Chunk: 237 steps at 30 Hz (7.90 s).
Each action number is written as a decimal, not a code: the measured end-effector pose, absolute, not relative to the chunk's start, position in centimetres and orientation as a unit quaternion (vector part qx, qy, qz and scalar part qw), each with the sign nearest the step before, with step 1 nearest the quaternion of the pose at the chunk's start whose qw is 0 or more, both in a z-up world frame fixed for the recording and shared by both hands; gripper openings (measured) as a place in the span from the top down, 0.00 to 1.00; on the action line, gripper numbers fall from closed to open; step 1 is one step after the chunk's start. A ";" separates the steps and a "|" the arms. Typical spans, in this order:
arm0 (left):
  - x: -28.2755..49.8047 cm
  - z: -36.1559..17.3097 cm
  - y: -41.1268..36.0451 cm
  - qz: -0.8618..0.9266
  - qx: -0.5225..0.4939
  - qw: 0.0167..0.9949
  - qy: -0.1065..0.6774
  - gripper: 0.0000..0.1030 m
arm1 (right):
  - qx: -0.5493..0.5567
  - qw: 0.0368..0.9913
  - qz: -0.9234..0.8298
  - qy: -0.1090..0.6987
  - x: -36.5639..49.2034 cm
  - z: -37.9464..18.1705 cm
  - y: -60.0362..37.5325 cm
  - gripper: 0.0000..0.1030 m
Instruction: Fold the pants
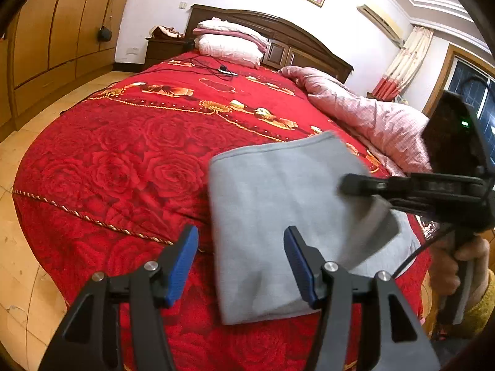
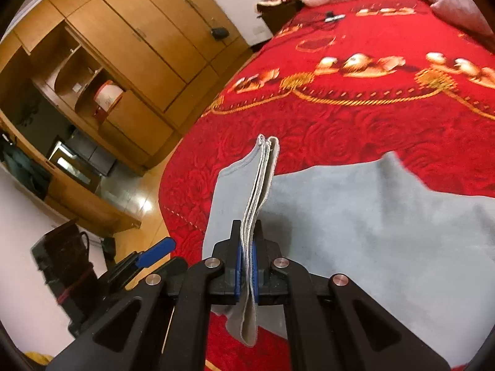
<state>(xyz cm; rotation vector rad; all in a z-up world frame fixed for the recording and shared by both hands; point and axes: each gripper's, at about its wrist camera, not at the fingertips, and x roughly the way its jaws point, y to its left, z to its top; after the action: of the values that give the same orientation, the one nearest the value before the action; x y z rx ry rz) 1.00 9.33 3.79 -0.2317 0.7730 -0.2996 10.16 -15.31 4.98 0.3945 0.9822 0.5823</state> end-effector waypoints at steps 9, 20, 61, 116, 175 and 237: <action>1.7 4.3 8.0 -0.155 -0.102 0.908 0.375 0.41 | 0.196 0.856 0.222 0.423 7.2 8.7 -21.9 0.94; 3.1 4.5 5.5 -0.177 -0.093 0.901 0.385 0.40 | 0.229 0.881 0.139 0.391 3.2 10.8 -30.5 0.94; 13.0 -0.8 -10.6 -0.230 0.039 0.865 0.444 0.73 | 0.064 0.886 -0.013 0.459 6.9 1.8 -36.7 0.81; 6.3 -2.9 -6.1 -0.207 -0.021 0.838 0.504 0.31 | 0.088 0.885 -0.041 0.456 -1.7 -1.0 -37.4 0.52; 5.8 -3.7 -6.4 -0.217 -0.025 0.839 0.498 0.38 | 0.048 0.897 0.013 0.439 -0.9 -2.8 -30.6 0.10; 7.6 1.7 -26.2 -0.408 0.071 0.754 0.510 0.76 | 0.201 0.886 -0.037 0.417 -4.8 -0.2 -38.7 0.18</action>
<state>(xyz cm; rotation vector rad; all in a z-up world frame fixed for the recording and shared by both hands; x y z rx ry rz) 7.58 -26.16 1.65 0.1560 1.1138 -0.8907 -4.83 -38.74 -0.25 0.4186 0.8668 -0.0759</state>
